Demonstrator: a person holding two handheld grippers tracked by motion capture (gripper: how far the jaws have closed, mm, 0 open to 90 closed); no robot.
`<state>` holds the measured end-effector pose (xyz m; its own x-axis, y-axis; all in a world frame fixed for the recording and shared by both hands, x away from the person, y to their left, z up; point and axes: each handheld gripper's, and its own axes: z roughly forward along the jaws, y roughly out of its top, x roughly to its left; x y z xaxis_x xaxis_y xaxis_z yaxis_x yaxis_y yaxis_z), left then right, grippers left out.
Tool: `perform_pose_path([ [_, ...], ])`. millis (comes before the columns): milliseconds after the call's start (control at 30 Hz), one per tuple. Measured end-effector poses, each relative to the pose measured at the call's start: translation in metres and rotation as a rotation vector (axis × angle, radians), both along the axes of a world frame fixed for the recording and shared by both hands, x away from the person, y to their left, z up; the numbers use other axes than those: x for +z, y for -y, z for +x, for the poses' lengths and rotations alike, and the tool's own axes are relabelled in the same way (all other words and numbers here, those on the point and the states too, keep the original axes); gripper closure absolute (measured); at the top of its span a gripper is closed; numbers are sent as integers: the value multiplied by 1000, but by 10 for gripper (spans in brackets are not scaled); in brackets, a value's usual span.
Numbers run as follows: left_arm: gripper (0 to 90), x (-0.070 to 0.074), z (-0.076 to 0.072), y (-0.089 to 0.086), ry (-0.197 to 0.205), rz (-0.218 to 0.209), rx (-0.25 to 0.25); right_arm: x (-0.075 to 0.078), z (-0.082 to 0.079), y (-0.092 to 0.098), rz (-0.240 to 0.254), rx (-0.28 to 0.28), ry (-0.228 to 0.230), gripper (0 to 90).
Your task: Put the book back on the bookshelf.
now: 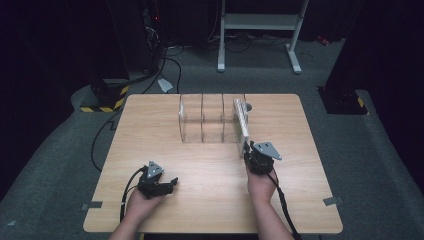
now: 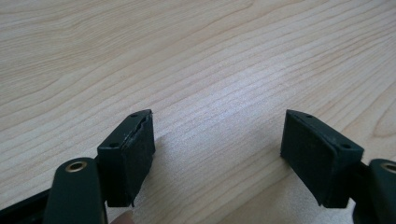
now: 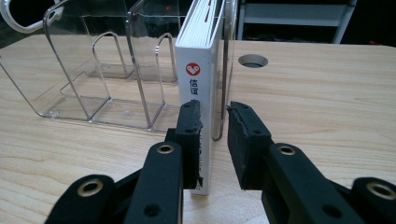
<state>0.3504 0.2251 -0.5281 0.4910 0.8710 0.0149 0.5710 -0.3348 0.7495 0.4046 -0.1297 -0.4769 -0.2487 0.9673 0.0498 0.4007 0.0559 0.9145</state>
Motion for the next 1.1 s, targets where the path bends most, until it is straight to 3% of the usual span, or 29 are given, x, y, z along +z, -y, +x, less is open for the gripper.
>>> perform_pose_path([
  [1100, 261, 0, 0, 0, 0, 0, 0, 2, 19, -8, 24, -18, 3, 753],
])
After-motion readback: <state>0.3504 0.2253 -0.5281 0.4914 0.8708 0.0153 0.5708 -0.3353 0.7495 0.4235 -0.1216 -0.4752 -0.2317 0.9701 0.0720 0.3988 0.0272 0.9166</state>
